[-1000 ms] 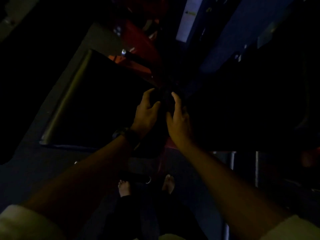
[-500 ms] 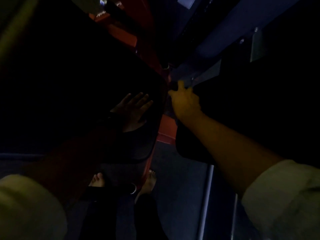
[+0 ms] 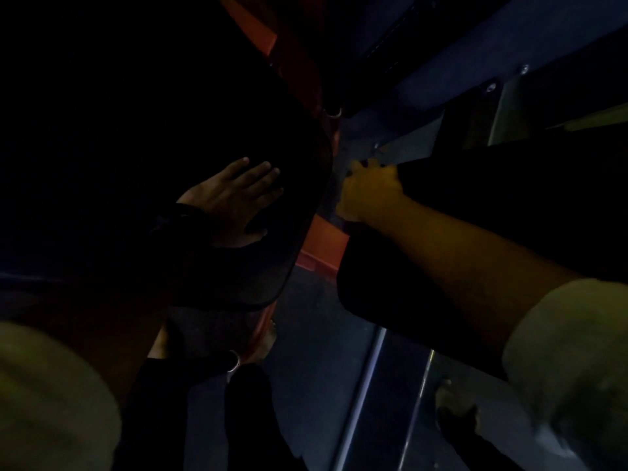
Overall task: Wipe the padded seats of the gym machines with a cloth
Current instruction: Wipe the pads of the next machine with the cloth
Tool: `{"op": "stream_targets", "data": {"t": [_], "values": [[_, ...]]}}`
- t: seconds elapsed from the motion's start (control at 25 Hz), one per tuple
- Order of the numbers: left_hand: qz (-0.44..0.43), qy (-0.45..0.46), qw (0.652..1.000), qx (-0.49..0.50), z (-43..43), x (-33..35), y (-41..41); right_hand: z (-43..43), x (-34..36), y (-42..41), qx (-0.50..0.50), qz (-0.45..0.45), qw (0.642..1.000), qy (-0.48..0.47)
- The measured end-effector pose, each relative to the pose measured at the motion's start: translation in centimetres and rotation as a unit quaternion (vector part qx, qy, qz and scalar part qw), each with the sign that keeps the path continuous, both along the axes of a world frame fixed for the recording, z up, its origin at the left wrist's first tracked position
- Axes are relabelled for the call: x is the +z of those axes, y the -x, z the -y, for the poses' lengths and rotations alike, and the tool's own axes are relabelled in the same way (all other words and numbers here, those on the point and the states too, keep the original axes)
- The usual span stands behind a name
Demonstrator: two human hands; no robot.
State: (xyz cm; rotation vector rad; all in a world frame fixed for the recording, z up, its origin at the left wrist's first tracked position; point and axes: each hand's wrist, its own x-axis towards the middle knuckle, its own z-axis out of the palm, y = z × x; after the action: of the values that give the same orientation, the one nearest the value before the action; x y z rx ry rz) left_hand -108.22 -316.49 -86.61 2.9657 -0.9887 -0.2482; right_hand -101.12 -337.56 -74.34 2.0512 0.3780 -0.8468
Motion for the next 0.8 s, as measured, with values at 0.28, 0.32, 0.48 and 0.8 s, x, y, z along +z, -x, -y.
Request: {"op": "stream_targets", "data": {"t": [0.28, 0.32, 0.48, 0.8], "values": [[0.002, -0.011, 1.000, 0.002, 0.3, -0.2, -0.1, -2.8, 0.2, -4.2, -0.026, -0.114, 0.992, 0.058], [0.001, -0.013, 1.000, 0.003, 0.3, -0.1, -0.1, -2.8, -0.1, -3.6, -0.001, -0.133, 0.986, 0.098], [-0.011, -0.028, 1.000, 0.001, 0.3, 0.1, -0.2, -0.4, -0.1, -2.4, 0.040, -0.074, 0.996, 0.041], [-0.003, -0.031, 0.999, -0.006, 0.3, 0.5, -0.2, 0.0, 0.8, 2.1, 0.122, -0.172, 0.976, -0.053]]}}
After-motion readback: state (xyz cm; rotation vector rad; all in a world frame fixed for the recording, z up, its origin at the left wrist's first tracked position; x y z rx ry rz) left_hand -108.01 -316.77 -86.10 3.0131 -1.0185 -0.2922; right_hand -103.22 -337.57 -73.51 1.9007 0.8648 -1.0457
